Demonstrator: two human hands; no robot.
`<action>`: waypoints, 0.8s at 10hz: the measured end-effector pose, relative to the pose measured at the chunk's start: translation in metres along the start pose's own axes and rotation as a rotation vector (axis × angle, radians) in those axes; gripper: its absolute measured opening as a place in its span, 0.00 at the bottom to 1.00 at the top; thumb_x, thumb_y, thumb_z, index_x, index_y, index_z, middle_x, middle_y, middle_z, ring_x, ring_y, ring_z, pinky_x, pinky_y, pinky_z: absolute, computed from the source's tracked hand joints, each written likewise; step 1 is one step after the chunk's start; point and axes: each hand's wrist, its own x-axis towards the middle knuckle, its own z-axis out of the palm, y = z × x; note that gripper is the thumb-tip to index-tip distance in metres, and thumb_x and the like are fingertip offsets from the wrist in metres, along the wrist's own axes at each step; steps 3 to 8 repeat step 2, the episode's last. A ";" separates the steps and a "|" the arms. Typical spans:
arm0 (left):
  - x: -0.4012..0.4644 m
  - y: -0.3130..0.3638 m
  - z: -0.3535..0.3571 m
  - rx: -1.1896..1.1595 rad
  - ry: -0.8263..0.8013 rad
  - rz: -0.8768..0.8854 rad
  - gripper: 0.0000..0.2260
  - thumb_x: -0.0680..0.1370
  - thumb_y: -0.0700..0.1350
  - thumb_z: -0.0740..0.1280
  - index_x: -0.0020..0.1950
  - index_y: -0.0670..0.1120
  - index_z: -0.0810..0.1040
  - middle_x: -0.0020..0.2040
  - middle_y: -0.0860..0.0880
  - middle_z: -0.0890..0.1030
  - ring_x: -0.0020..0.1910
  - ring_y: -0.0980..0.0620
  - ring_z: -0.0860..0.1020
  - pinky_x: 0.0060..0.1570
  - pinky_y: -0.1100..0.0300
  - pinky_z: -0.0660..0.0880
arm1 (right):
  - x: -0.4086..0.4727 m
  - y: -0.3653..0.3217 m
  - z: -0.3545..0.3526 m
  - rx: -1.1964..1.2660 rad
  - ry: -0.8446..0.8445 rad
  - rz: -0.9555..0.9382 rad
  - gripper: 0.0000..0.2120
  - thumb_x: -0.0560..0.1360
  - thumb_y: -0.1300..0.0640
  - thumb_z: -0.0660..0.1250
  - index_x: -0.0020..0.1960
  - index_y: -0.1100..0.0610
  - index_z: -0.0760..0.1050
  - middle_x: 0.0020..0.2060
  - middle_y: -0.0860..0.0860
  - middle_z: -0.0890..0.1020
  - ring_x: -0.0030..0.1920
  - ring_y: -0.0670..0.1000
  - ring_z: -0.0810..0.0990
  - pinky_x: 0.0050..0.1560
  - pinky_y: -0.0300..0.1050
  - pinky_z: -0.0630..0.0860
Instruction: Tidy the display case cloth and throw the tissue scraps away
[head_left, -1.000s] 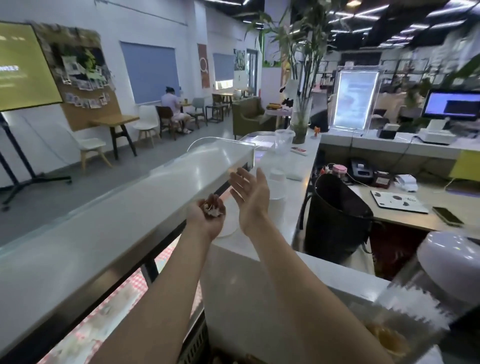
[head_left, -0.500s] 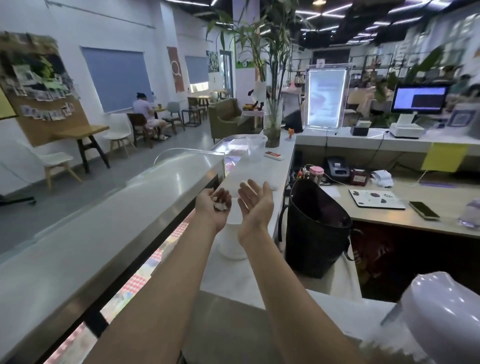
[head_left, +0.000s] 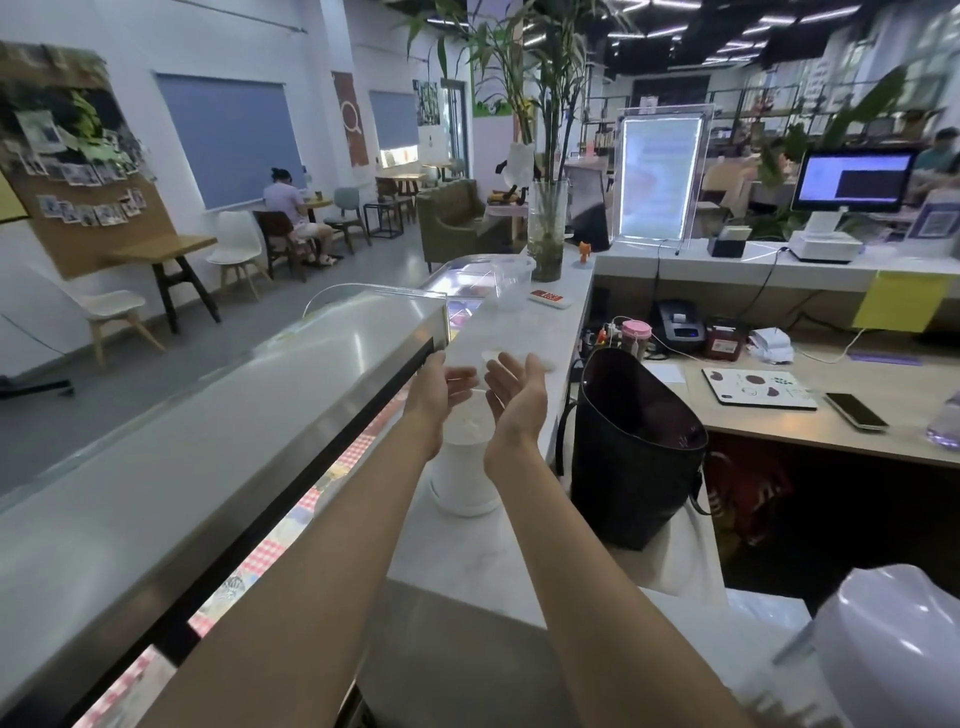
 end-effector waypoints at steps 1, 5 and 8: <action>-0.009 0.007 -0.003 -0.060 -0.008 0.004 0.26 0.82 0.57 0.53 0.57 0.39 0.80 0.52 0.40 0.85 0.53 0.43 0.83 0.53 0.53 0.78 | -0.001 0.001 0.001 -0.042 -0.009 0.000 0.22 0.82 0.43 0.57 0.60 0.58 0.80 0.56 0.54 0.85 0.60 0.51 0.80 0.69 0.49 0.70; -0.017 0.009 -0.009 -0.240 -0.066 -0.082 0.27 0.79 0.63 0.54 0.60 0.43 0.78 0.58 0.41 0.82 0.58 0.42 0.80 0.58 0.49 0.75 | -0.002 0.002 0.001 -0.029 -0.005 0.012 0.23 0.82 0.43 0.56 0.60 0.58 0.80 0.56 0.54 0.84 0.60 0.52 0.80 0.69 0.50 0.70; -0.017 0.009 -0.009 -0.240 -0.066 -0.082 0.27 0.79 0.63 0.54 0.60 0.43 0.78 0.58 0.41 0.82 0.58 0.42 0.80 0.58 0.49 0.75 | -0.002 0.002 0.001 -0.029 -0.005 0.012 0.23 0.82 0.43 0.56 0.60 0.58 0.80 0.56 0.54 0.84 0.60 0.52 0.80 0.69 0.50 0.70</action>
